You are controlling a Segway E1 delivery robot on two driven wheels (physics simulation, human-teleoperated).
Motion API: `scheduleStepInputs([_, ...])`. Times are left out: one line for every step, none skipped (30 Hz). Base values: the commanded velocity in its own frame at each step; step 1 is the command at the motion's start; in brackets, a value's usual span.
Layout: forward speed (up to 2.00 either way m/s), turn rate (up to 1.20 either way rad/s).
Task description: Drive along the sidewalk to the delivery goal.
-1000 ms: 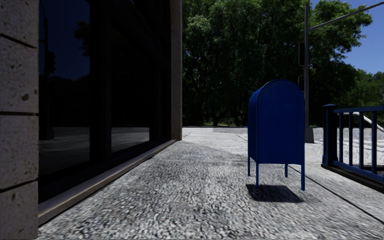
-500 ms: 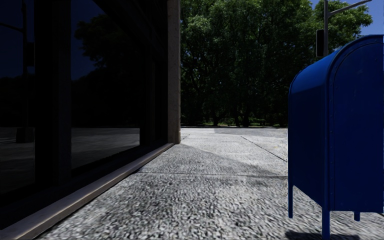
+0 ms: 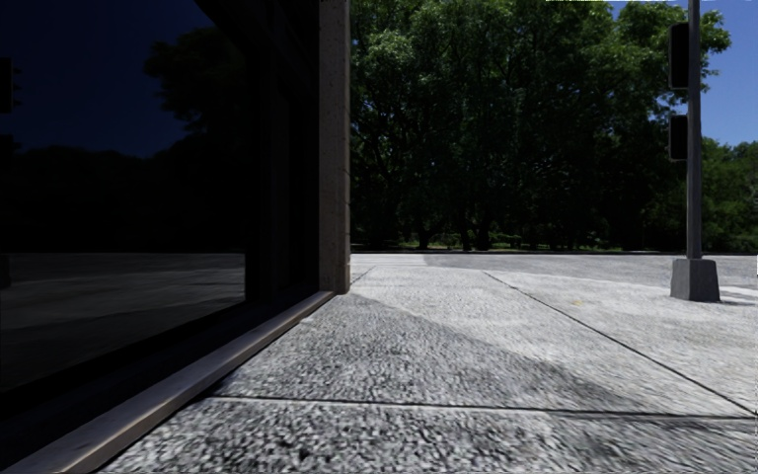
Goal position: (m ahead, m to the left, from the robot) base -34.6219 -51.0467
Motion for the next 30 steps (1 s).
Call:
scheduleStepInputs([2.00,-0.97])
scheduleStepInputs([2.00,-0.97])
scheduleStepInputs([2.00,-0.98])
scheduleStepInputs([2.00,-0.98])
scheduleStepInputs([2.00,-0.46])
scheduleStepInputs([2.00,-0.46])
scheduleStepInputs([2.00,0.00])
scheduleStepInputs([2.00,0.00])
scheduleStepInputs([2.00,0.00])
scheduleStepInputs([2.00,0.00])
scheduleStepInputs([2.00,0.00])
scheduleStepInputs([2.00,0.00])
scheduleStepInputs([2.00,0.00])
scheduleStepInputs([2.00,0.00])
scheduleStepInputs([2.00,0.00])
scheduleStepInputs([2.00,-0.09])
scheduleStepInputs([2.00,-0.57])
scheduleStepInputs([2.00,-0.84])
scheduleStepInputs([2.00,-0.84])
scheduleStepInputs([2.00,-1.03])
scheduleStepInputs([2.00,-1.11])
scheduleStepInputs([2.00,-1.14])
scheduleStepInputs([2.00,-1.15])
scheduleStepInputs([2.00,-1.15])
scheduleStepInputs([2.00,-1.15])
scheduleStepInputs([2.00,-1.15])
scheduleStepInputs([2.00,-1.15])
scheduleStepInputs([2.00,-1.15])
scheduleStepInputs([2.00,-1.15])
scheduleStepInputs([2.00,-1.15])
